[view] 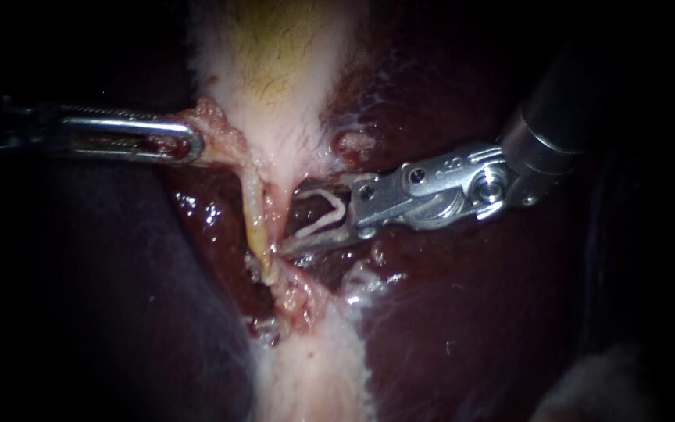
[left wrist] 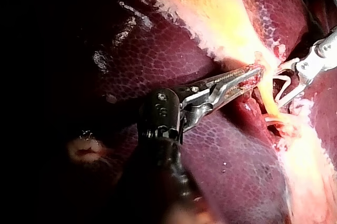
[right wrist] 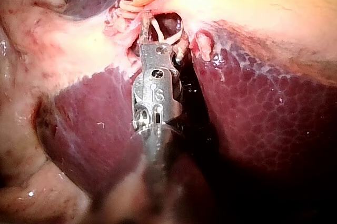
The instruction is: Clipping third clip left tube
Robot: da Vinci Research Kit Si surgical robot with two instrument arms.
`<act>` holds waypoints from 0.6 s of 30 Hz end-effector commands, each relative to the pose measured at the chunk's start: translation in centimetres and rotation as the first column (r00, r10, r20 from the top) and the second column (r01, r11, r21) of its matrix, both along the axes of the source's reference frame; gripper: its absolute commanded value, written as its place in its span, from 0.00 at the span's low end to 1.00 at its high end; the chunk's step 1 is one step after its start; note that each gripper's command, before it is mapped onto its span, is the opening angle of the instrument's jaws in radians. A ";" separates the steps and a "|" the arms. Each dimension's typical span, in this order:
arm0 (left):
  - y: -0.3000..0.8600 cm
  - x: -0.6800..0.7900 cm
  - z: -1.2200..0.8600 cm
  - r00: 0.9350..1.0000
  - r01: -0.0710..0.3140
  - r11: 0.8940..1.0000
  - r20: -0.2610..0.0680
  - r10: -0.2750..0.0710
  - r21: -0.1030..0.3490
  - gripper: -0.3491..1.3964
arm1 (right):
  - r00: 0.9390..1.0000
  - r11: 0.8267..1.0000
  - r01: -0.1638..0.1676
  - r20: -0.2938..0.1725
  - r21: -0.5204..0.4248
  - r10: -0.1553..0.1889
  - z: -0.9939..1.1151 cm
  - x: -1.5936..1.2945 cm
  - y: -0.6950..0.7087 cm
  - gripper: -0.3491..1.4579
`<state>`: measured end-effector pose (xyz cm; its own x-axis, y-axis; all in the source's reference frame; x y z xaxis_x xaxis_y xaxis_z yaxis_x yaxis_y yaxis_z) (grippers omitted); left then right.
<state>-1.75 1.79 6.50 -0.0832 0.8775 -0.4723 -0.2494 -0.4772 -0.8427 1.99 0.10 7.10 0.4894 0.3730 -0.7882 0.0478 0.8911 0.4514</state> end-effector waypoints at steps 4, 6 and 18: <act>0.00 0.00 0.00 1.000 -0.001 1.000 0.000 0.001 0.000 0.00 | 1.000 1.000 0.001 -0.001 0.000 -0.001 -0.01 -0.02 0.00 0.46; 0.00 0.01 0.00 1.000 -0.001 1.000 0.000 0.001 0.000 0.00 | 1.000 1.000 0.001 -0.001 0.001 -0.001 -0.01 -0.03 0.01 0.46; 0.00 0.01 0.01 1.000 -0.001 1.000 0.001 0.001 0.000 0.00 | 1.000 1.000 0.010 -0.007 0.006 -0.010 -0.09 -0.27 0.02 0.46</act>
<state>-1.74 1.80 6.51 -0.0840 0.8775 -0.4722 -0.2484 -0.4773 -0.8429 1.68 0.14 6.99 0.4874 0.3737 -0.7892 0.0604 0.8872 0.4574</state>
